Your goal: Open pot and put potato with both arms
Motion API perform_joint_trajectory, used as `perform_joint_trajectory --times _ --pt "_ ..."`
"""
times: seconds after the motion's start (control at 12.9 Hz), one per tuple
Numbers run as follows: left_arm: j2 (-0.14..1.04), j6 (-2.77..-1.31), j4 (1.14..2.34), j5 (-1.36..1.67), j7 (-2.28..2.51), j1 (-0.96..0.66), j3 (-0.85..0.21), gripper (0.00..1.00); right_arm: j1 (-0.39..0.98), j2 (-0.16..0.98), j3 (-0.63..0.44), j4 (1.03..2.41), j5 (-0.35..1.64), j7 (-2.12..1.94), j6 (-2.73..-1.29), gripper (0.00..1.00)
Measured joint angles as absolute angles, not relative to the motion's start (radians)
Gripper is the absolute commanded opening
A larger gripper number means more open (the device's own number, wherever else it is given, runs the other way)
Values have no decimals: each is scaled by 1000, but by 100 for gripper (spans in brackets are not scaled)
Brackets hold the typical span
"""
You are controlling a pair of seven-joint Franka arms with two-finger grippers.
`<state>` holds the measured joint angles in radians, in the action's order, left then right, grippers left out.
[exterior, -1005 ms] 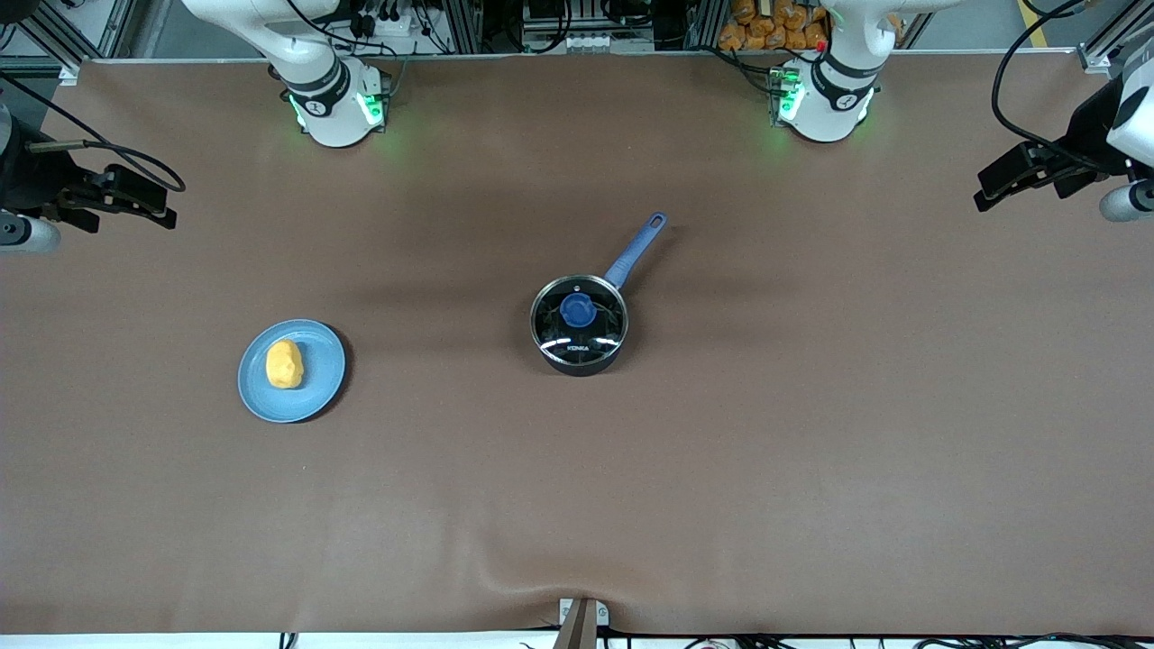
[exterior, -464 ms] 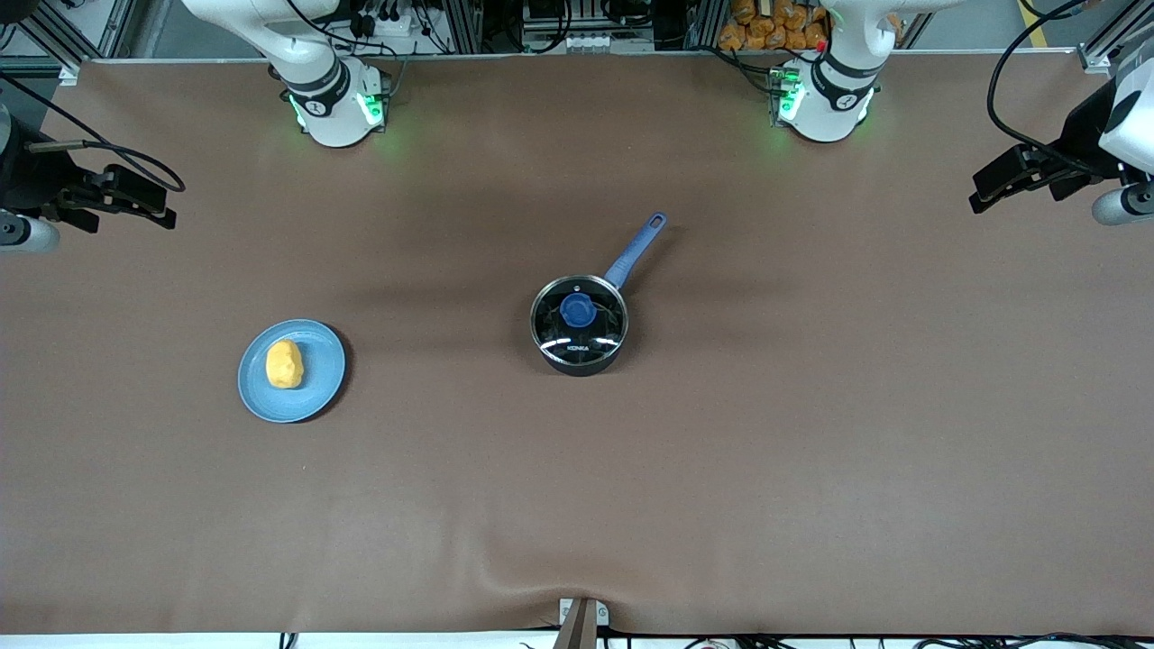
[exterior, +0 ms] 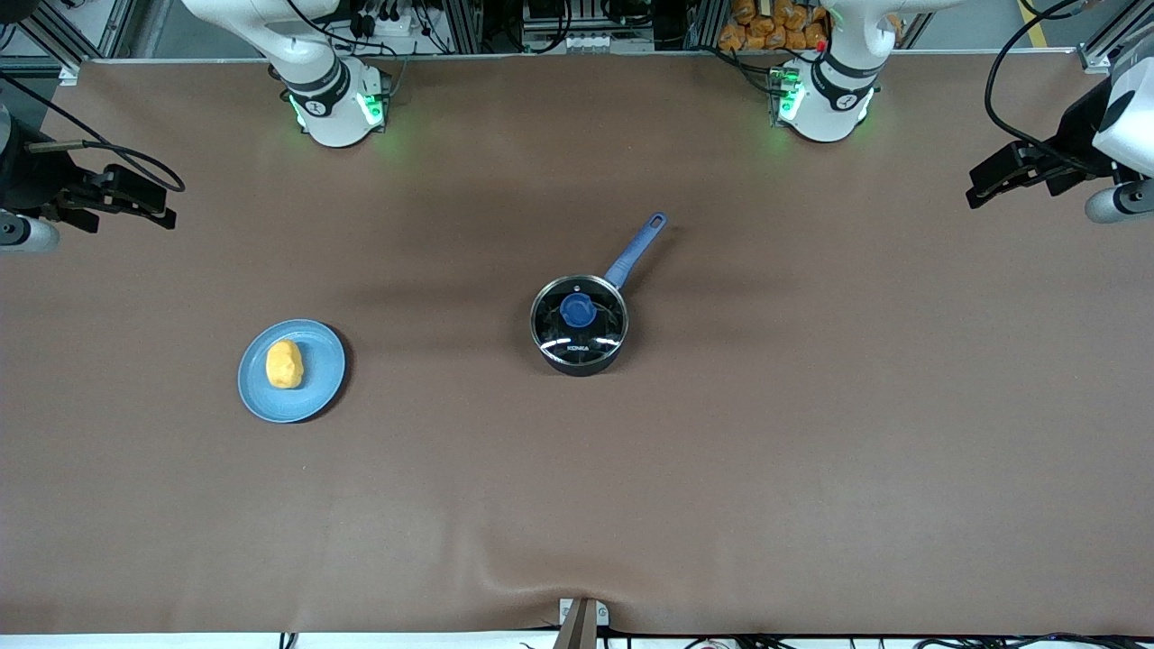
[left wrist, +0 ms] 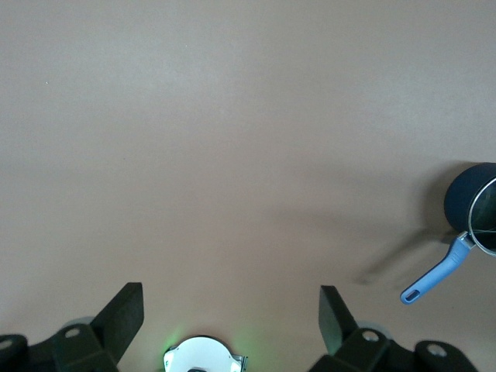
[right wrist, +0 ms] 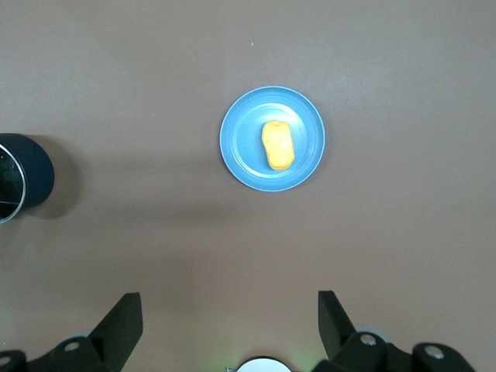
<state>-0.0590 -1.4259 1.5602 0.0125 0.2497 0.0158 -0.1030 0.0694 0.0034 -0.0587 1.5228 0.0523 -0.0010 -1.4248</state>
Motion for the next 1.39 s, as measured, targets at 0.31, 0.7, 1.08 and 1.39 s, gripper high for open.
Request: perform_joint_trajectory --times 0.31,0.7,1.08,1.39 --pt "-59 -1426 1555 12 250 18 -99 100 69 3 -59 1523 52 -1 -1425 100" --pt "-59 -1423 1555 12 250 16 -103 100 69 4 -59 1523 52 -1 -1423 100" --pt "-59 -1422 1555 12 250 16 -104 100 62 11 -62 1552 52 -1 -1437 100" --pt "-59 -1422 1555 12 250 16 -104 100 55 15 -63 1664 52 -1 -1576 100"
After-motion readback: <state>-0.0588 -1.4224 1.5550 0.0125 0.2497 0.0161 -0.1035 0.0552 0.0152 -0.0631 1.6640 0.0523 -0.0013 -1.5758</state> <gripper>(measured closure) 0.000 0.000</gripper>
